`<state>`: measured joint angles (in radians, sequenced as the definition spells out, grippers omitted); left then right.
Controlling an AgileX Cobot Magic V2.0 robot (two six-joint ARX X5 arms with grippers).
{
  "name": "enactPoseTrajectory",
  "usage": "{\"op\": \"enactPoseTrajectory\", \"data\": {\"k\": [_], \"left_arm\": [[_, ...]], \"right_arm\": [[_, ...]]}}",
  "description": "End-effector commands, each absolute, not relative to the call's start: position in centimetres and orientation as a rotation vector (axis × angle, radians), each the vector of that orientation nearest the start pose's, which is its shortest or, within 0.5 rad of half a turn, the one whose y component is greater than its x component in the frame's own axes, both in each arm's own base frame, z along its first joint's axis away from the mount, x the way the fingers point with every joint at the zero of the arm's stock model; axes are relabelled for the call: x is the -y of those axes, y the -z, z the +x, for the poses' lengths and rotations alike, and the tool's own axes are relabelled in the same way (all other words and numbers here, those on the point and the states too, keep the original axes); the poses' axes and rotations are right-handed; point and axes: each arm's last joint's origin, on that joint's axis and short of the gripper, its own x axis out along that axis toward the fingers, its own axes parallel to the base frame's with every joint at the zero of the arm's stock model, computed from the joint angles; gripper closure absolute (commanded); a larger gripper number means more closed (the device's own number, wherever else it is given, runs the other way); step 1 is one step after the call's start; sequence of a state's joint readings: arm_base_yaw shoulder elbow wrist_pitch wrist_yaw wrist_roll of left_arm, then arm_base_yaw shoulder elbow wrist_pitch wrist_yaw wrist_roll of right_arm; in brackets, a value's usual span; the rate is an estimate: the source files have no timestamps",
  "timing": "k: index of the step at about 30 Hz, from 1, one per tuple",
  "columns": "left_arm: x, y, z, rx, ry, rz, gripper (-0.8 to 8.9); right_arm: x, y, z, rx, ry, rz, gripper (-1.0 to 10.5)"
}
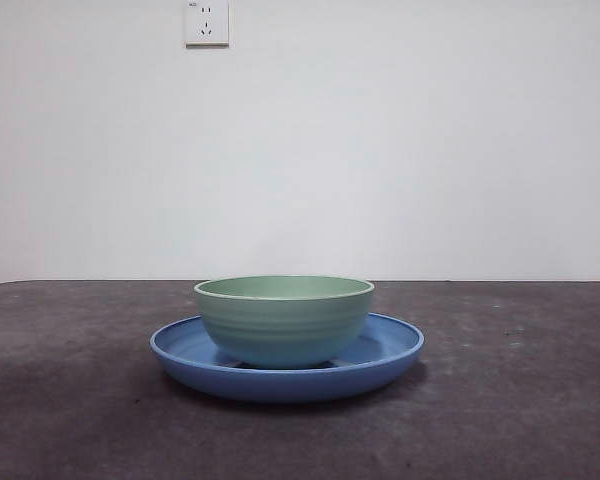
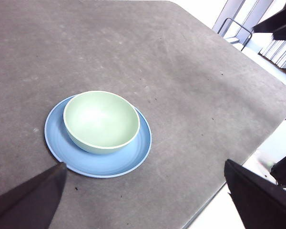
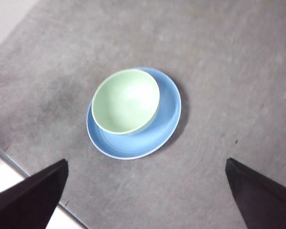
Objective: Place the green bowl on the blue plate
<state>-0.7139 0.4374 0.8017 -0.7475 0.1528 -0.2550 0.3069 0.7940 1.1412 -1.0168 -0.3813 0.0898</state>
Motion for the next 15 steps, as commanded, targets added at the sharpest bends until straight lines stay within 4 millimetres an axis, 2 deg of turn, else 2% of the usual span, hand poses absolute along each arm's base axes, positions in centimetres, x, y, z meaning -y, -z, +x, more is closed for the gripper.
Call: {"op": "enactPoseTrajectory", "data": {"k": [1,8,15], "left_arm": [[5.4,-32.7,5.6,-0.461,0.810,-0.125,2.84],[5.4,-32.7,5.6,-0.461,0.810,-0.125,2.84],[5.4,-32.7,5.6,-0.461,0.810,-0.125,2.85]], "right_arm": [[-4.2,-38.1,9.6,-0.640,-0.664,0.055,3.5],[-3.5,-38.2,7.2,-0.616,-0.667,0.052,3.5],[-3.4,-38.1,7.0,-0.637,-0.664,0.053,3.5]]}}
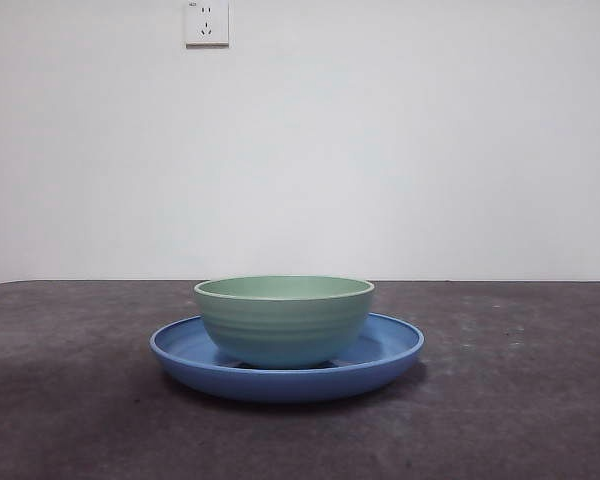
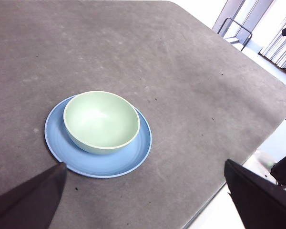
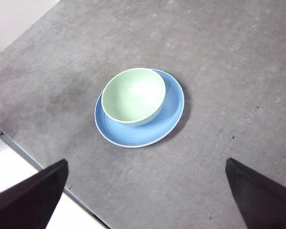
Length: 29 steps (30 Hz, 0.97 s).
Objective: Place the green bowl on the blue plate
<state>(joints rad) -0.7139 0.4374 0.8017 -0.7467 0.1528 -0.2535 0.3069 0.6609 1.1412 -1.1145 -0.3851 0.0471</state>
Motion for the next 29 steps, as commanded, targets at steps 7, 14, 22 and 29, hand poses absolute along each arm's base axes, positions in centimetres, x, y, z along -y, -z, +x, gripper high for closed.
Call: {"op": "enactPoseTrajectory", "data": {"k": [7,14,22,29], "left_arm": [[5.44,-32.64,5.55,-0.463,0.809,-0.124,3.57],[5.43,-32.62,5.54,-0.465,0.809,-0.124,7.97],[5.44,-32.63,5.54,-0.465,0.809,-0.124,7.95],[5.44,-32.63,5.54,-0.465,0.809,-0.124,7.95]], "right_arm": [[-3.41,-38.08,7.01,-0.634,-0.665,0.054,4.2],[-3.43,-38.15,7.03,-0.626,-0.673,0.056,9.2],[-3.43,-38.18,7.04,-0.623,-0.672,0.056,9.2],[-3.43,-38.18,7.04,-0.623,-0.672,0.056,9.2]]}}
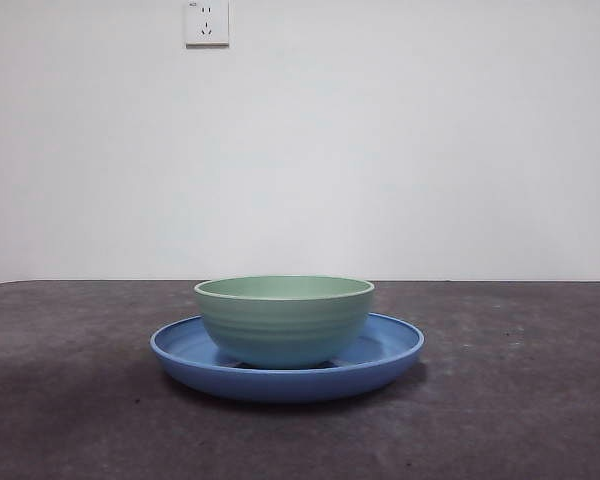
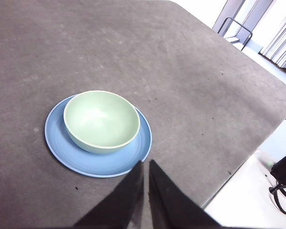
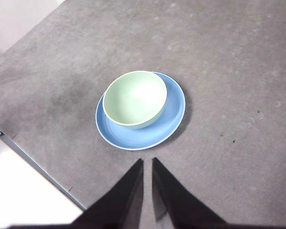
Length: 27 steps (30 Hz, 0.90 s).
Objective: Place the green bowl on the blue plate
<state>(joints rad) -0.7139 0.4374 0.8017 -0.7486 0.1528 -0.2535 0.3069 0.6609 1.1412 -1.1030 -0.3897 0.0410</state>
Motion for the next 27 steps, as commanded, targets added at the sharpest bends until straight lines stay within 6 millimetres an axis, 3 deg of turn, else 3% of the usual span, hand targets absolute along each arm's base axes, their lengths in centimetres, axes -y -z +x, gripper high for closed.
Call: {"op": "enactPoseTrajectory", "data": {"k": [1,15,27], "left_arm": [[5.4,-32.6,5.5,-0.465,0.809,-0.124,7.95],[5.0,-32.7,5.7,-0.451,0.754,-0.140,7.95],[1.9,-31.3,7.9,-0.321,0.304,-0.124,7.95]], "right_arm": [[-3.4,-38.2,7.0,-0.623,-0.672,0.056,9.2],[-3.4,-38.2,7.0,-0.623,-0.672,0.056,9.2],[-3.4,-38.2,7.0,-0.623,-0.672,0.056,9.2]]}}
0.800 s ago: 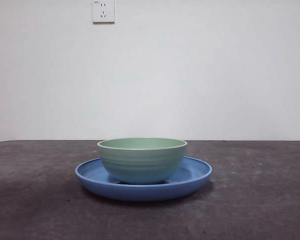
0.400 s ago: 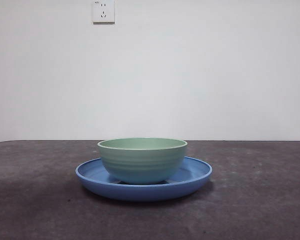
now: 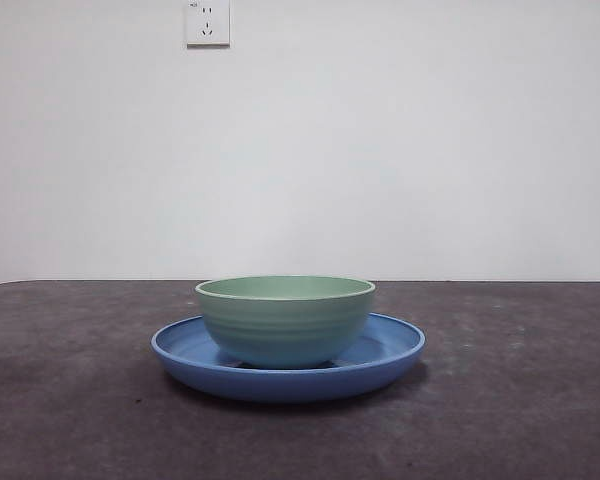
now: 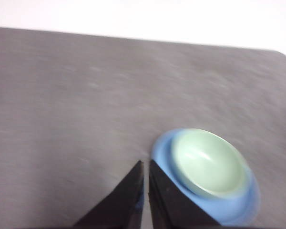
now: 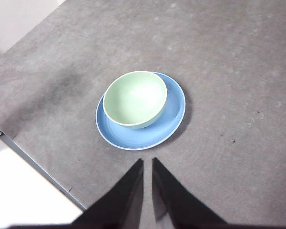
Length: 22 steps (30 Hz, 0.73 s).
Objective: Place the green bowl on the blue plate
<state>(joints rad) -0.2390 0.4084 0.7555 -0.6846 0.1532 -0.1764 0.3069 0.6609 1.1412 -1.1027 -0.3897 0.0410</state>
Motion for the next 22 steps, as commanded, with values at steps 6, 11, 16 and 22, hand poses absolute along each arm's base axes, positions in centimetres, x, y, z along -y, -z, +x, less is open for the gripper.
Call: {"op": "enactPoseTrajectory", "data": {"k": [6,11,16,22], "left_arm": [[0.7,-27.6,9.3,-0.184,0.179,-0.041,7.95],[0.5,-22.4,9.7,-0.146,0.165,0.064,7.94],[0.5,-17.4,9.5,-0.158,0.170,0.110,7.94],[0.5,-15.3,9.5,-0.160,0.169,0.110,7.94]], "right_arm": [[-3.4,-38.2,7.0,-0.623,-0.672,0.056,9.2],[-3.4,-38.2,7.0,-0.623,-0.672,0.056,9.2],[-3.4,-38.2,7.0,-0.623,-0.672,0.056,9.2],[-3.4,-38.2,7.0,-0.623,-0.672,0.056,9.2]]}}
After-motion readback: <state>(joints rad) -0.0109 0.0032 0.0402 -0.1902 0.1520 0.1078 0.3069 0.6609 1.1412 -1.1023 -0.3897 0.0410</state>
